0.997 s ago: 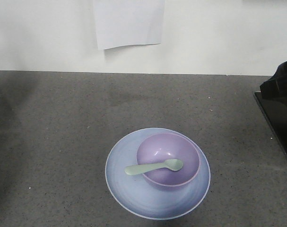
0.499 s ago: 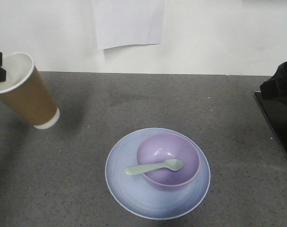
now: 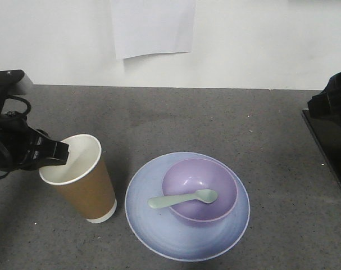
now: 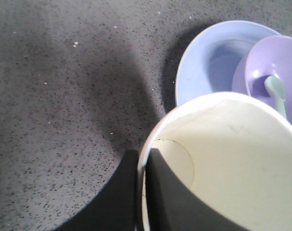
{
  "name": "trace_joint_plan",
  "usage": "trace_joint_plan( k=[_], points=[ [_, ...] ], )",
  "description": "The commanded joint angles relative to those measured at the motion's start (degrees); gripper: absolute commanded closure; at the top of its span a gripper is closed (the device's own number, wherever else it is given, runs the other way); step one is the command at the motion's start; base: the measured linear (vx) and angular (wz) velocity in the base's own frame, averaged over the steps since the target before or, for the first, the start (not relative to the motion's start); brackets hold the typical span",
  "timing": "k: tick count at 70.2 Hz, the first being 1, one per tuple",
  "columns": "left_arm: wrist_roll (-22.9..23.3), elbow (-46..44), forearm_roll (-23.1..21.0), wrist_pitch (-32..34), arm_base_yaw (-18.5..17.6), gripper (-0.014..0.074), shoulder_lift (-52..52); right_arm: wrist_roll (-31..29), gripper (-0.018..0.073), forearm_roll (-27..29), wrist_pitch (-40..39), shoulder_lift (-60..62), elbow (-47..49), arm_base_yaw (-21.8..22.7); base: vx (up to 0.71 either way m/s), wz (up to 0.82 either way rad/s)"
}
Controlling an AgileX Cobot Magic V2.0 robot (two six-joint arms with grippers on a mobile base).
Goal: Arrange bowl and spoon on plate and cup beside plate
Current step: 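Carry the cup beside the plate and lower it onto the counter, then open the left gripper and withdraw it from the cup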
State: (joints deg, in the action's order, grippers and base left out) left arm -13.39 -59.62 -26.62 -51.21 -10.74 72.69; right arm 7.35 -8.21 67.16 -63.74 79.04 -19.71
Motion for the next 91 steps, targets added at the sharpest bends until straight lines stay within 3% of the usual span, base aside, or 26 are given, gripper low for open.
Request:
trace_joint_plan(
  k=[1, 33, 45, 54, 77, 83, 91],
  points=[
    [-0.1, -0.9, -1.8, 3.8, -1.1, 0.0604, -1.3, 0.1, 0.0108, -0.4, -2.7, 0.9, 1.7, 0.3, 0.00, 0.00],
    [-1.7, -0.9, -1.6, 5.2, -1.7, 0.0599, 4.1, 0.1, 0.0108, -0.4, -1.2, 0.9, 1.7, 0.3, 0.00, 0.00],
    [-1.7, -0.9, -1.6, 4.7, -1.7, 0.0559, 4.1, 0.1, 0.0108, -0.4, -1.2, 0.9, 1.7, 0.3, 0.00, 0.00],
    [-1.7, -0.9, -1.7, 4.7, -1.7, 0.0468, 4.1, 0.1, 0.0108, -0.4, -1.2, 0.9, 1.7, 0.3, 0.00, 0.00],
    [-1.5, -1.1, -1.7, 5.9, -1.7, 0.0055, 3.7, 0.1, 0.0108, -0.4, -1.2, 0.9, 1.7, 0.3, 0.00, 0.00],
    [-1.0, -1.1, -1.7, 7.2, -1.5, -0.0004, 2.5, 0.1, 0.0108, -0.4, -1.3, 0.9, 1.7, 0.3, 0.00, 0.00],
    [0.3, -1.2, -1.7, 8.9, -1.5, -0.0017, -0.1, 0.2, 0.0108, -0.6, -1.5, 0.9, 1.7, 0.3, 0.00, 0.00]
  ],
)
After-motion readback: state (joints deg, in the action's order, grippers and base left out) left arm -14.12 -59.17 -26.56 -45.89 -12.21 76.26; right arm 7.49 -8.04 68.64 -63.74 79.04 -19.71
